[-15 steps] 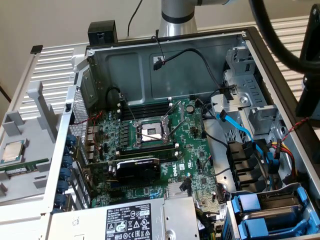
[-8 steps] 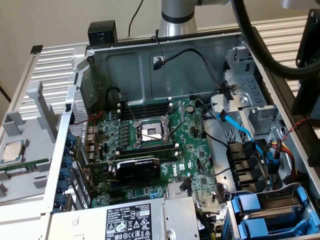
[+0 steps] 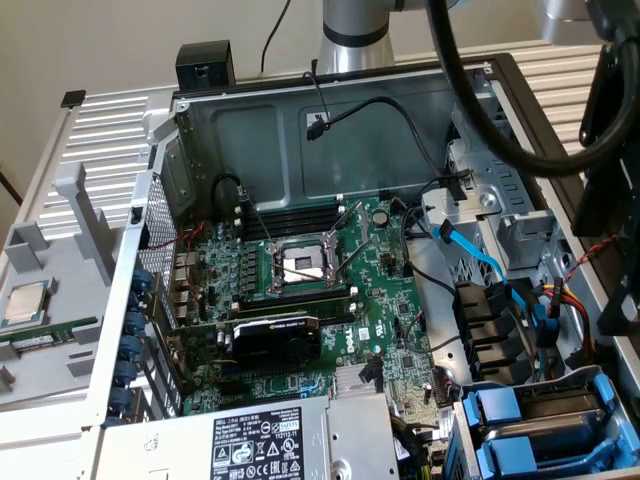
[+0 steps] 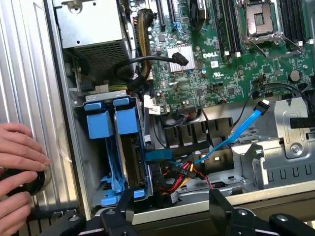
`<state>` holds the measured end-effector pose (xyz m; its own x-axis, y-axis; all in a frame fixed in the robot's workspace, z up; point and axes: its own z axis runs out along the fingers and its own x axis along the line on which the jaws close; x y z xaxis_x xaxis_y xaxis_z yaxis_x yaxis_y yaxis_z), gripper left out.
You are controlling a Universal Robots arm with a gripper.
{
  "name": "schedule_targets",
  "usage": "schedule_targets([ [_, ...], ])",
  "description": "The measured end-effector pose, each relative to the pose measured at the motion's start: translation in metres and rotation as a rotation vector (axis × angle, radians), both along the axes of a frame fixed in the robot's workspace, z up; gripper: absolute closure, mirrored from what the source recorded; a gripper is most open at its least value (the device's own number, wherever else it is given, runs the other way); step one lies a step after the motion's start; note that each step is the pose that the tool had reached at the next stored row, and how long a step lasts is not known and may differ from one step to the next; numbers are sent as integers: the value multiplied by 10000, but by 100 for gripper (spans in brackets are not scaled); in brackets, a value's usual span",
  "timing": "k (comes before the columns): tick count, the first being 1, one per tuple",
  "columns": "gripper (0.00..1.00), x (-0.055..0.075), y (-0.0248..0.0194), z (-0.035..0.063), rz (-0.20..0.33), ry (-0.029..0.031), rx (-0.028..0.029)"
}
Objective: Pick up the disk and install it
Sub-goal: 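Insert the first disk wire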
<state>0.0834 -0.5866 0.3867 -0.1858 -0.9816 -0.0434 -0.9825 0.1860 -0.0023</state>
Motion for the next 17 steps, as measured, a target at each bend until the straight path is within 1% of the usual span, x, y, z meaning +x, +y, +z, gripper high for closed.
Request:
schedule_targets([
  [4, 29, -9, 29, -71, -158, 0, -1],
  [9, 29, -79, 85, -163, -266, -1, -6],
  [17, 29, -106, 113, -309, -701, 0, -5],
])
